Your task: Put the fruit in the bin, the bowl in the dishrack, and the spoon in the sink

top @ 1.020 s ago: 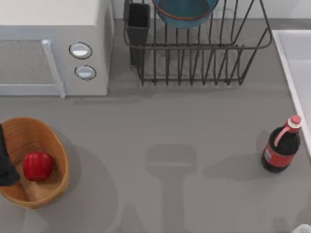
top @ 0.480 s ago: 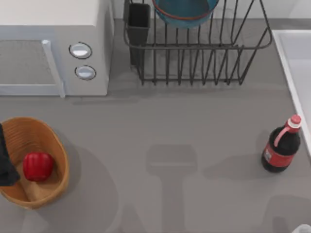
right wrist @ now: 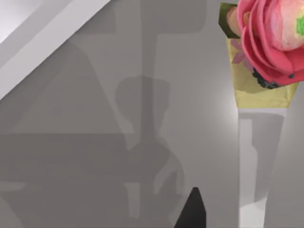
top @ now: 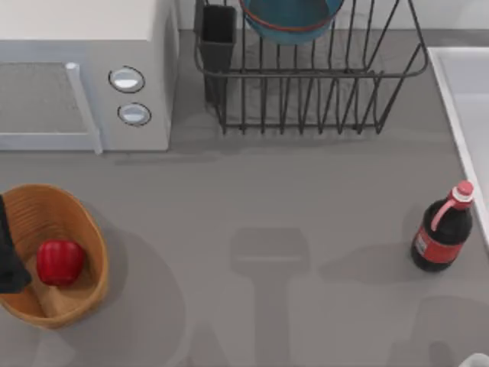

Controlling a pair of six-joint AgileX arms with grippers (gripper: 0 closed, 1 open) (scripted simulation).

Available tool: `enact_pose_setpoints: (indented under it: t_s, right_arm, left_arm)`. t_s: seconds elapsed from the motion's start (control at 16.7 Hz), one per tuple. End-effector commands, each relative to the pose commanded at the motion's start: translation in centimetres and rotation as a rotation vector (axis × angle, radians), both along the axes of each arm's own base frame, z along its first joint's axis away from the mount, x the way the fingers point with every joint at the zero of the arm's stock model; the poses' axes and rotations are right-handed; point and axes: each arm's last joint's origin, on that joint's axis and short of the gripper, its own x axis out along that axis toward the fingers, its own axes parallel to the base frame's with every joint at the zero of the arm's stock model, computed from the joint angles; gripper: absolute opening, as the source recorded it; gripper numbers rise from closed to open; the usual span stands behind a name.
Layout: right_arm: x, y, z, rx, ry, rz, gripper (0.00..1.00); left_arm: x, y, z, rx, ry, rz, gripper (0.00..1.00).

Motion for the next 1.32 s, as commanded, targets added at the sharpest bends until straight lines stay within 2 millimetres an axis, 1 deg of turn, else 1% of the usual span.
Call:
enact_pose_setpoints:
  t_s: [0.12, 0.24, 0.36, 0.54, 0.72, 0.84, 0.96, 1.08, 1.2, 1.32]
  right_arm:
    - [1.9, -0.5, 0.5, 0.011, 0.025, -0.003, 0.0]
    - [4.7, -1.1, 1.1, 0.021, 0.053, -0.005, 0.0]
    - [8.2, -1.7, 1.9, 0.025, 0.069, -0.003, 0.0]
    - [14.2, -2.3, 2.6, 0.026, 0.079, -0.003, 0.0]
    - [19.9, -2.1, 2.4, 0.023, 0.072, -0.005, 0.0]
    - [22.9, -1.5, 1.9, 0.018, 0.055, -0.005, 0.0]
    - [25.2, -0.6, 1.2, 0.013, 0.036, -0.005, 0.0]
    - [26.9, 0.3, 0.2, 0.009, 0.019, -0.004, 0.0]
    - [28.0, 1.3, -0.7, 0.005, 0.004, 0.0, 0.0]
    - [28.6, 2.1, -1.3, 0.001, -0.009, 0.003, 0.0]
  left_arm:
    - [0.0, 0.0, 0.0, 0.0, 0.0, 0.0, 1.0]
    - [0.0, 0.0, 0.0, 0.0, 0.0, 0.0, 1.0]
    - [0.0, 0.0, 0.0, 0.0, 0.0, 0.0, 1.0]
    - [0.0, 0.0, 0.0, 0.0, 0.0, 0.0, 1.0]
    - [0.0, 0.0, 0.0, 0.0, 0.0, 0.0, 1.0]
    - [0.0, 0.0, 0.0, 0.0, 0.0, 0.0, 1.0]
    - [0.0, 0.0, 0.0, 0.0, 0.0, 0.0, 1.0]
    - [0.0, 0.0, 0.0, 0.0, 0.0, 0.0, 1.0]
    - [0.0, 0.0, 0.0, 0.0, 0.0, 0.0, 1.0]
    - [0.0, 0.0, 0.0, 0.0, 0.0, 0.0, 1.0]
